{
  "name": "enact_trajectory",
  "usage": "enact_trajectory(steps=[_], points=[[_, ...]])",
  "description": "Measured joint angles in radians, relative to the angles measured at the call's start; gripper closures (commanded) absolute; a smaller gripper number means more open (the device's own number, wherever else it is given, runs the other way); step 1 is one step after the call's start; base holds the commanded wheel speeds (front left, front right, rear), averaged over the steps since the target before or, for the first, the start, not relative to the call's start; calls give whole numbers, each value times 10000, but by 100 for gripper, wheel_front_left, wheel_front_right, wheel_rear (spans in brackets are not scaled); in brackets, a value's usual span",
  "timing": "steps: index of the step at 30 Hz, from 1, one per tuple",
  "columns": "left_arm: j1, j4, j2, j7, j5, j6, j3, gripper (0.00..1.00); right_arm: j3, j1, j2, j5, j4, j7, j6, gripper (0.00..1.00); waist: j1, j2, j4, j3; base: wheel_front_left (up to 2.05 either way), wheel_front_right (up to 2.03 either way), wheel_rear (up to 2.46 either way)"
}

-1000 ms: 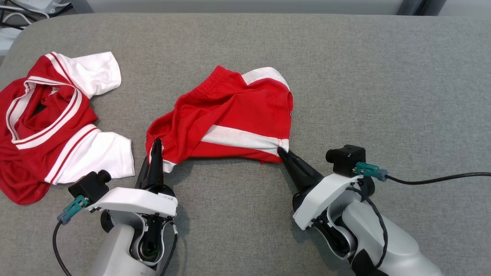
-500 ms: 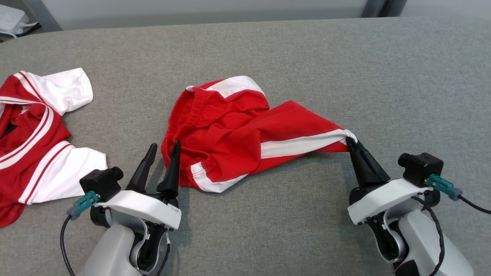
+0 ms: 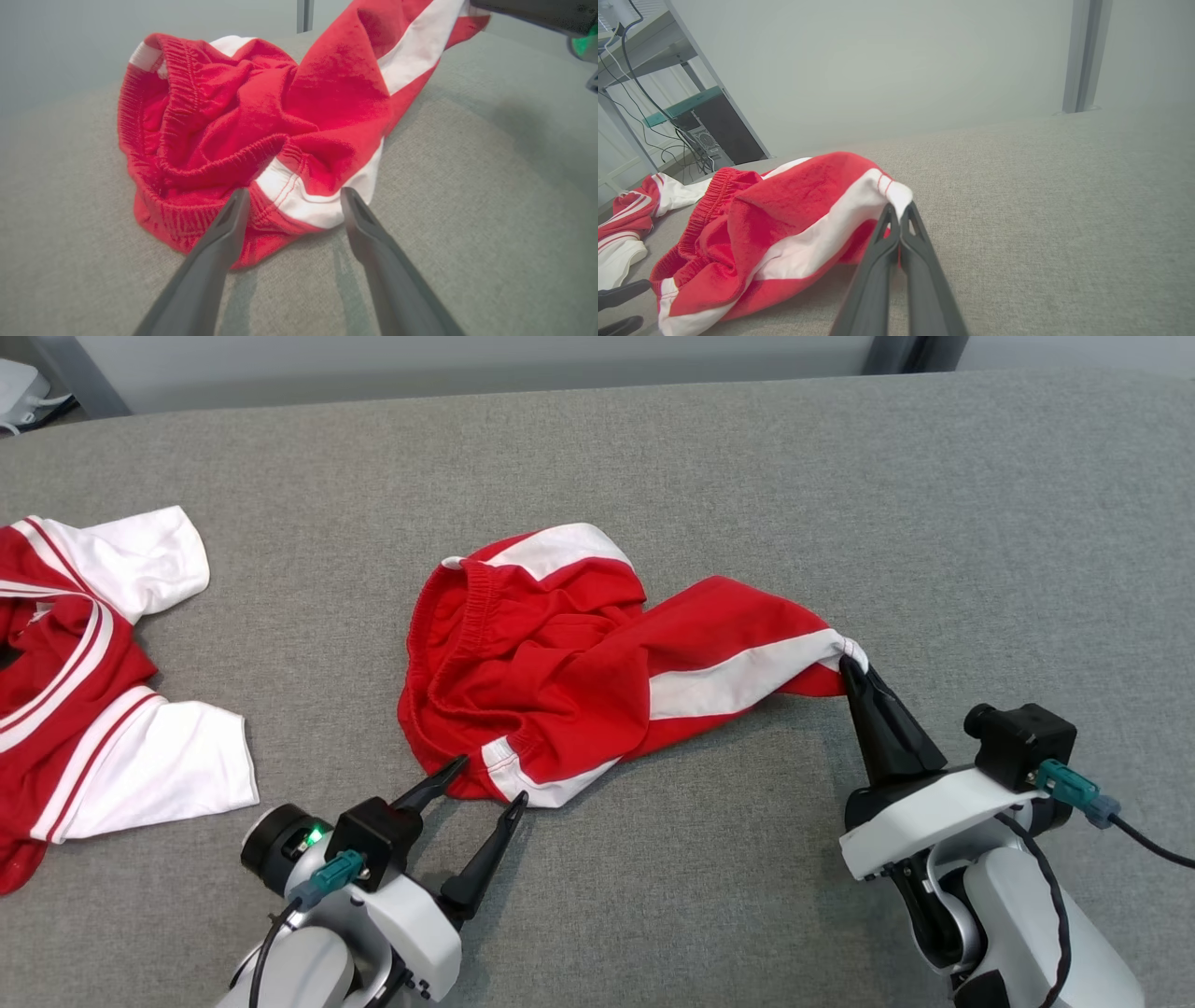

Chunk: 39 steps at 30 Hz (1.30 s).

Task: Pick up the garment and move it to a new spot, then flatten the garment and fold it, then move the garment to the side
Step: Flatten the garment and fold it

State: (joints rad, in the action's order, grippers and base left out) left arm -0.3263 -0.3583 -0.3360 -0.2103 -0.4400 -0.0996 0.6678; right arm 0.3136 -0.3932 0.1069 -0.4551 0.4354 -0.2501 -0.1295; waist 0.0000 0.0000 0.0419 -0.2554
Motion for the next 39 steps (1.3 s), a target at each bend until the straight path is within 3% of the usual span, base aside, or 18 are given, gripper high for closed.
enact_trajectory(steps=[15,16,17,18,27,35,36,38,39], points=[[-1304,-1455,151,88,859,125,468,0,274,108,-42,-2,-21,0,0,100,0,0,325,-180,0,0,0],[-1326,-1471,151,130,830,125,485,63,259,108,-42,-2,-21,0,0,100,0,0,328,-179,0,0,0],[-1328,-1490,148,188,792,117,520,94,251,108,-46,-2,-25,0,0,100,0,0,330,-175,0,0,0],[-1326,-1501,148,297,742,109,571,100,236,108,-46,-2,-25,0,0,100,0,0,330,-166,0,0,0],[-1165,-936,-73,955,328,44,702,100,31,123,-104,0,-75,0,0,100,0,0,226,12,0,0,0],[40,437,-397,295,-984,113,-17,100,-155,584,-23,-144,322,0,0,100,0,0,-83,54,0,0,0],[204,499,-495,234,-1078,113,-94,100,-117,689,27,-253,407,0,0,73,0,0,-144,27,0,0,0],[464,552,-663,115,-1154,128,-267,100,-38,829,142,-422,522,0,0,35,0,0,-268,-23,0,0,0],[643,610,-719,-10,-1237,236,-437,100,15,918,244,-568,520,0,0,0,0,0,-396,-57,0,0,0]])
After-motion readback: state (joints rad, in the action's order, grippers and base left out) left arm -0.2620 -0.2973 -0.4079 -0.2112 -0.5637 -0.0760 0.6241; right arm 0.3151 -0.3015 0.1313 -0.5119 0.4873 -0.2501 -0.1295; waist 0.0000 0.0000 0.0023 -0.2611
